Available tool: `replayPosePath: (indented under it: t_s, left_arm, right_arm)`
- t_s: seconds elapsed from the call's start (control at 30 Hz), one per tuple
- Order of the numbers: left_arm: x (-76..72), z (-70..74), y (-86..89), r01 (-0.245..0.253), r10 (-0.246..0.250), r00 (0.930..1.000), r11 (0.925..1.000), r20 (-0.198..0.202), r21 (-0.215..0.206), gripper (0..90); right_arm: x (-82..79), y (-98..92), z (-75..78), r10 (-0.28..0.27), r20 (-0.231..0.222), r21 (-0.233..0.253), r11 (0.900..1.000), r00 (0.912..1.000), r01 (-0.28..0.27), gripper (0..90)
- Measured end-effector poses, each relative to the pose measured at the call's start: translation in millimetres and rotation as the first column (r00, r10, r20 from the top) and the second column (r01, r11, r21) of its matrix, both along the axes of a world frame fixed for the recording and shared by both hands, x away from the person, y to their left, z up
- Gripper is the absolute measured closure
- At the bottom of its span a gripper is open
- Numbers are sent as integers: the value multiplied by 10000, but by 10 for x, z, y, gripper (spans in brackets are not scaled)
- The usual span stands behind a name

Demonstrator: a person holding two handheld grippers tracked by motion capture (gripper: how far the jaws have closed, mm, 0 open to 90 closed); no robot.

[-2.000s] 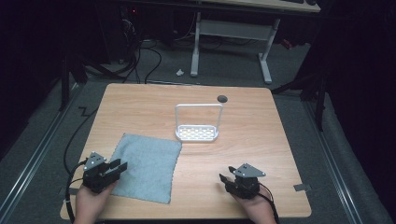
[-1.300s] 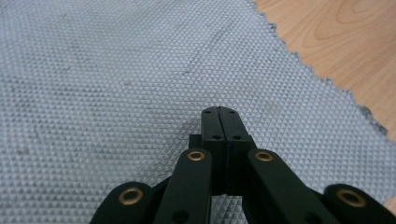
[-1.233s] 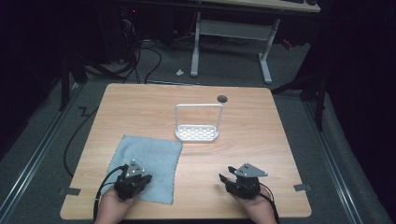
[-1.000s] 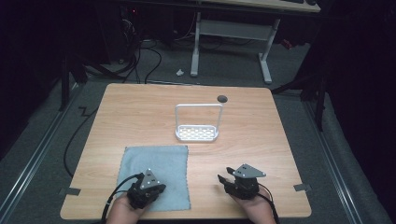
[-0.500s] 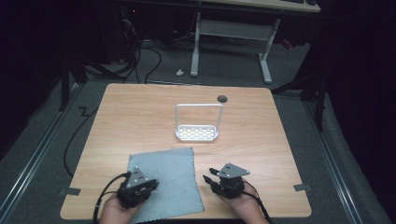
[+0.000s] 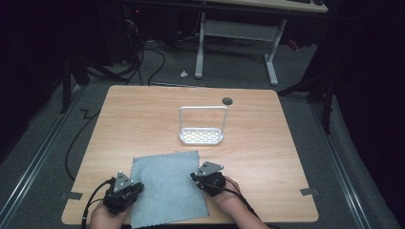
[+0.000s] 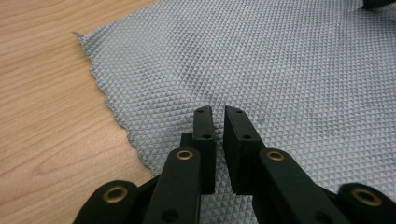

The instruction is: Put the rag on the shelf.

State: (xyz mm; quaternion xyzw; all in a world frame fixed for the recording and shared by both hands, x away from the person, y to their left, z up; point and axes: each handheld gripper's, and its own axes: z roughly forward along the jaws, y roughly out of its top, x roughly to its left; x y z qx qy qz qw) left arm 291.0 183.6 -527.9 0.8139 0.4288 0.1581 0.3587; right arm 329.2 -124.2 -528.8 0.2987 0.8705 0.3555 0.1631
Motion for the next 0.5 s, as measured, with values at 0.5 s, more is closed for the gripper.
replayPosePath:
  t_s: [0.5]
  left_arm:
    - [134,16,-484,1754,-1755,9844,9845,-163,-75,828]
  right_arm:
    - [-199,-511,3,-1046,-139,186,9943,9944,1049,900]
